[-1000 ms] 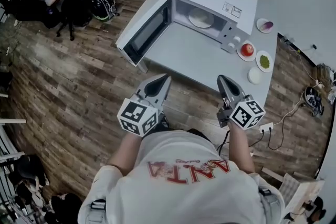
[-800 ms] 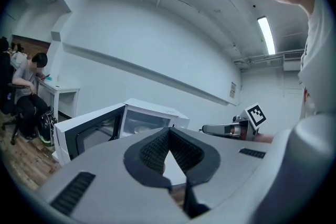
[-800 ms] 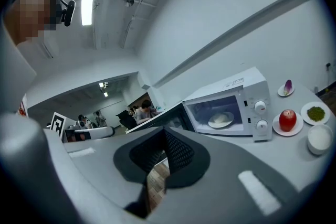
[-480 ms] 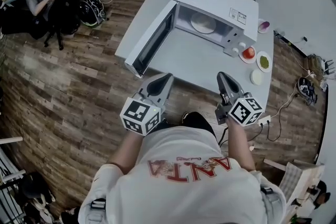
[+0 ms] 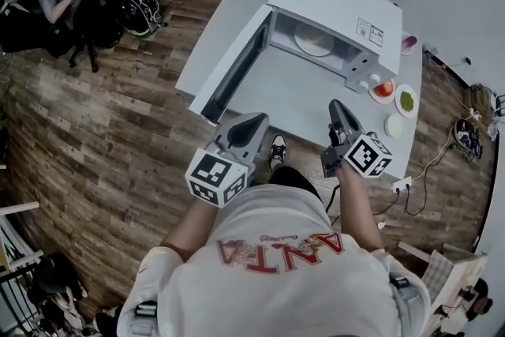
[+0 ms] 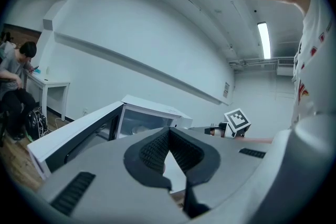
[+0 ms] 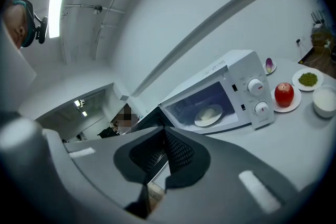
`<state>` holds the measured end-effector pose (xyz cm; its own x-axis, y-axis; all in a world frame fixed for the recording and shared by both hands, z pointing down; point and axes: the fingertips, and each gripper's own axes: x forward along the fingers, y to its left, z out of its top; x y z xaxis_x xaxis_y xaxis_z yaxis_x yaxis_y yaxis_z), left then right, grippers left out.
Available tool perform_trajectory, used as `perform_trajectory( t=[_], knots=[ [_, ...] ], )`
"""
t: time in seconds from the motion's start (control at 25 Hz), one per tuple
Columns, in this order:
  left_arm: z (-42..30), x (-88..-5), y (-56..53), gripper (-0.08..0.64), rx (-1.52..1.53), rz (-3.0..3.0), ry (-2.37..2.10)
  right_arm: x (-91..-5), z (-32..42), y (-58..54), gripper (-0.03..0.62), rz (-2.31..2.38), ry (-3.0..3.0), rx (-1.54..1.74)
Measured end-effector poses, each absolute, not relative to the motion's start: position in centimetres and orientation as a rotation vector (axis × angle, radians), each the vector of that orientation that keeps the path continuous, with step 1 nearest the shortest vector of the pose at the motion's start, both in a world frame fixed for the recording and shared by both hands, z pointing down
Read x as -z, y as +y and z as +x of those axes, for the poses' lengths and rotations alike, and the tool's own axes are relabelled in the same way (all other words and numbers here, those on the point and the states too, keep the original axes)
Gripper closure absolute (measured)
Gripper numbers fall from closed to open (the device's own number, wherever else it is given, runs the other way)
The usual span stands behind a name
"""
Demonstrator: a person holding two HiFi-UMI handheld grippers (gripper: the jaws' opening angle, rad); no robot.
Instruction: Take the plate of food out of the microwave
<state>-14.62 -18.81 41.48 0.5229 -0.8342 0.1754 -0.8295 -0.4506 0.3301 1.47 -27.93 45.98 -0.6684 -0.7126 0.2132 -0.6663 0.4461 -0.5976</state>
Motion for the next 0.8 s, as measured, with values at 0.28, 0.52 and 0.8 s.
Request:
perform_trajectory(
  t=[0.28,0.52,0.8],
  knots=[
    [-13.2,-42.3,-24.3,0.551,-0.024,2.373,-1.362,-51.1,1.4,-34.6,0.586,-1.195,2.348,1.361],
    [-11.7,-43.2,-28.3,0.551,-0.083,2.343,-1.364,-57.3,2.8,-40.3,0.545,-1.129,1.875,1.678],
    [-12.3,-43.7,-31.3,0.551,-0.171,2.337,-1.411,-62.4,1.9,-45.2,0.545,-1.17,1.574,1.755]
  ],
)
